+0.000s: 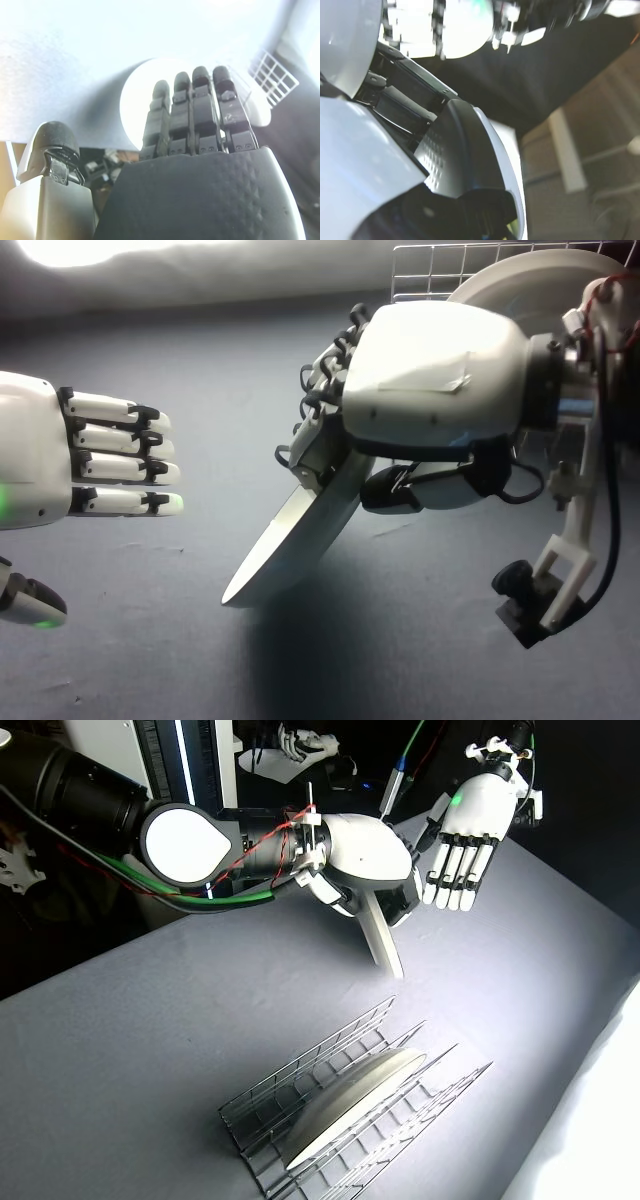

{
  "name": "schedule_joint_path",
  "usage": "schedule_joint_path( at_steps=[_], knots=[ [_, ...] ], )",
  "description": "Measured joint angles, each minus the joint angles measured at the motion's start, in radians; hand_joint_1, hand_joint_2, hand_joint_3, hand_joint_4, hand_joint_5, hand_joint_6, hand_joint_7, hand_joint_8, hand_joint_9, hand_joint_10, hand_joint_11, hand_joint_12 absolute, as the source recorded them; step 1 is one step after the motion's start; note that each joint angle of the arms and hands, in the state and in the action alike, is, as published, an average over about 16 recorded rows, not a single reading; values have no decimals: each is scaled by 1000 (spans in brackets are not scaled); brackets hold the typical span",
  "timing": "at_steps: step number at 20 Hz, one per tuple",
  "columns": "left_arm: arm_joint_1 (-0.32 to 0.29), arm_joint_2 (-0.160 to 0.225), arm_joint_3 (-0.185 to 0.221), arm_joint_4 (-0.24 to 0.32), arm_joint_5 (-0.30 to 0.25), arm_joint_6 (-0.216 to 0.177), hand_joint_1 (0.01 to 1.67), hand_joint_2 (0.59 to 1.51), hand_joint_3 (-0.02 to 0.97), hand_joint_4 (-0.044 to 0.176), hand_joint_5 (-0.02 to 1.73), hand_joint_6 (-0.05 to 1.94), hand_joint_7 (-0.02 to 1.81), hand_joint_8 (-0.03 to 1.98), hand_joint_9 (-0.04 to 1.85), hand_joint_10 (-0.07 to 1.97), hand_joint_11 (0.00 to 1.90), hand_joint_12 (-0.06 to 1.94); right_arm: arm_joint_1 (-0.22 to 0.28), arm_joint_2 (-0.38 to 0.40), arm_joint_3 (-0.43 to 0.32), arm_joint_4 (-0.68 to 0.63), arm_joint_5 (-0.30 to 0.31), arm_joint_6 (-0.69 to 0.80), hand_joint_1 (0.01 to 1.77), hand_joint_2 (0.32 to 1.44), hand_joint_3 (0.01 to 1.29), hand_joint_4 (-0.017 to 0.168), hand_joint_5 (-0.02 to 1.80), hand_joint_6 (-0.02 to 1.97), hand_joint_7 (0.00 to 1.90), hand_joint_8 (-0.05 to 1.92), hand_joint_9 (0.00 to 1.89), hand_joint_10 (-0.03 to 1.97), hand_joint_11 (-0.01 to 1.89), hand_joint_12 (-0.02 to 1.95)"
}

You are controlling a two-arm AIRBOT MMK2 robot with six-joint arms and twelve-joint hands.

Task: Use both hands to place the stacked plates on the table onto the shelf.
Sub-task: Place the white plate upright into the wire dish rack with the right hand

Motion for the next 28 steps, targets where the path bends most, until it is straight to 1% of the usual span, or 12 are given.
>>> schedule_joint_path(
  at_steps=[7, 10, 13, 17, 23, 28],
  knots=[
    [-3, -15, 33, -51, 9, -34, 12, 1176, 4, 3, 168, 7, 182, 2, 161, 18, 18, 339, 1, 32, -11, 203, 17, 9, 1366, 993, 14, -5, 984, 831, 1130, 735, 981, 1033, 784, 1176],
    [-7, -21, 49, -89, 10, -49, 12, 1177, 4, 3, 166, 7, 183, 2, 163, 18, 19, 344, 8, 42, -16, 281, 21, 17, 1367, 993, 14, -5, 982, 832, 1128, 740, 981, 1043, 785, 1171],
    [-11, -25, 61, -132, 11, -55, 13, 1178, 4, 3, 167, 7, 186, 2, 166, 18, 19, 348, 22, 51, -21, 370, 20, 25, 1367, 992, 14, -5, 982, 832, 1128, 741, 983, 1048, 787, 1174],
    [-16, -27, 72, -205, 8, -50, 13, 1180, 5, 3, 166, 7, 187, 1, 169, 17, 19, 359, 47, 60, -27, 483, 8, 35, 1370, 992, 14, -5, 979, 832, 1126, 744, 988, 1059, 782, 1185],
    [-21, -28, 84, -299, 3, -38, 16, 1183, 6, 3, 156, 6, 183, 0, 168, 16, 20, 340, 87, 76, -34, 622, -30, 42, 1378, 992, 13, -5, 977, 832, 1126, 734, 997, 1060, 780, 1185],
    [-22, -25, 83, -345, -1, -32, 19, 1186, 6, 3, 160, 6, 183, -1, 167, 16, 21, 325, 114, 98, -41, 714, -70, 43, 1385, 992, 14, -5, 977, 832, 1127, 726, 1002, 1056, 781, 1190]
  ],
)
